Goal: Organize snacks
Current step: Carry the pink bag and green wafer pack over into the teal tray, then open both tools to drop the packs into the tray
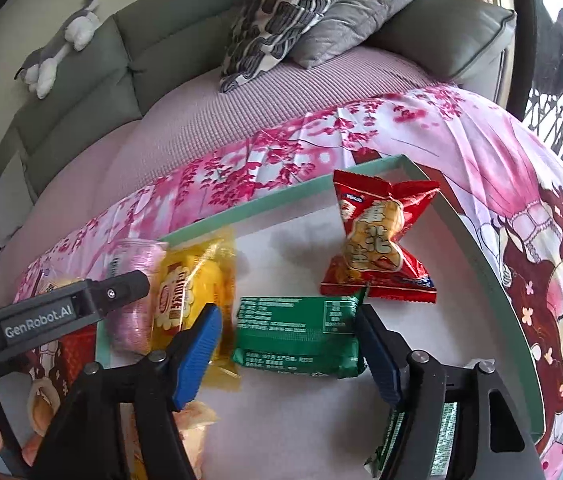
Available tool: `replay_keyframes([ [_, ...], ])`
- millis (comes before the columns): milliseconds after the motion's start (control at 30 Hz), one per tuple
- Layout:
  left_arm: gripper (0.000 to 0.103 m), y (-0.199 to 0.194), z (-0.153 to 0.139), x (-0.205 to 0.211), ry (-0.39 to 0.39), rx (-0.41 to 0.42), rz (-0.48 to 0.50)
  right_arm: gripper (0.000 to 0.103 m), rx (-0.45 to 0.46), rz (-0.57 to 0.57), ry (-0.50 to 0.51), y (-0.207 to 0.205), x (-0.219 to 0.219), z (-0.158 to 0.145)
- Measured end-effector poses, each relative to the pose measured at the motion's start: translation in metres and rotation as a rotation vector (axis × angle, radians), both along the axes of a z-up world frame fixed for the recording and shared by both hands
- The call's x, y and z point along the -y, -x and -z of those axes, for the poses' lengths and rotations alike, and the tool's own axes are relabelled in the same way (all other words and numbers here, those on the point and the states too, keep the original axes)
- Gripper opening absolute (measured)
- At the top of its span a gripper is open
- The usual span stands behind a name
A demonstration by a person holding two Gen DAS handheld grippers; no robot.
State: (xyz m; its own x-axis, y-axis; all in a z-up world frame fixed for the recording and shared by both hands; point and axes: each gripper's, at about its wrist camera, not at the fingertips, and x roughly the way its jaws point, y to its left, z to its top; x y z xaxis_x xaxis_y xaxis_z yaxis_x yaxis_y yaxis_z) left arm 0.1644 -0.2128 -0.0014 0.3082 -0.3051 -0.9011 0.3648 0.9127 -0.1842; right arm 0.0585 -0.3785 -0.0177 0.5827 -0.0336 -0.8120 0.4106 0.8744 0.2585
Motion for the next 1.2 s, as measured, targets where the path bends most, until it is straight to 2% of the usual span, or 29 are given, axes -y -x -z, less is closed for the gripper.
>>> replay_keyframes([
  [233, 0.085, 0.004, -0.015, -0.028, 0.009, 0.031, -0.094, 0.087, 0.015, -0.031, 0.005, 0.002, -0.008, -0.007],
  [300, 0.085, 0.006, -0.019, -0.04, 0.002, 0.055, -0.13, 0.092, 0.02, -0.043, 0.008, 0.002, -0.01, -0.009],
  [333, 0.089, 0.007, -0.02, -0.045, -0.002, 0.064, -0.144, 0.097, 0.023, -0.049, 0.012, 0.002, -0.011, -0.01],
  [400, 0.096, 0.01, -0.022, -0.057, -0.01, 0.09, -0.178, 0.098, 0.031, -0.061, 0.017, 0.003, -0.014, -0.011],
  [500, 0.098, 0.016, -0.026, -0.076, -0.034, 0.135, -0.226, 0.102, 0.038, -0.077, 0.025, 0.004, -0.018, -0.013],
  [633, 0.098, 0.024, -0.028, -0.096, -0.068, 0.168, -0.262, 0.103, 0.051, -0.084, 0.031, 0.006, -0.023, -0.017],
  [1000, 0.098, 0.049, -0.026, -0.159, -0.073, 0.191, -0.37, 0.103, 0.102, -0.123, 0.024, 0.009, -0.047, -0.028],
  [1200, 0.098, 0.056, -0.025, -0.198, -0.08, 0.192, -0.456, 0.103, 0.126, -0.197, 0.033, 0.006, -0.074, -0.036],
])
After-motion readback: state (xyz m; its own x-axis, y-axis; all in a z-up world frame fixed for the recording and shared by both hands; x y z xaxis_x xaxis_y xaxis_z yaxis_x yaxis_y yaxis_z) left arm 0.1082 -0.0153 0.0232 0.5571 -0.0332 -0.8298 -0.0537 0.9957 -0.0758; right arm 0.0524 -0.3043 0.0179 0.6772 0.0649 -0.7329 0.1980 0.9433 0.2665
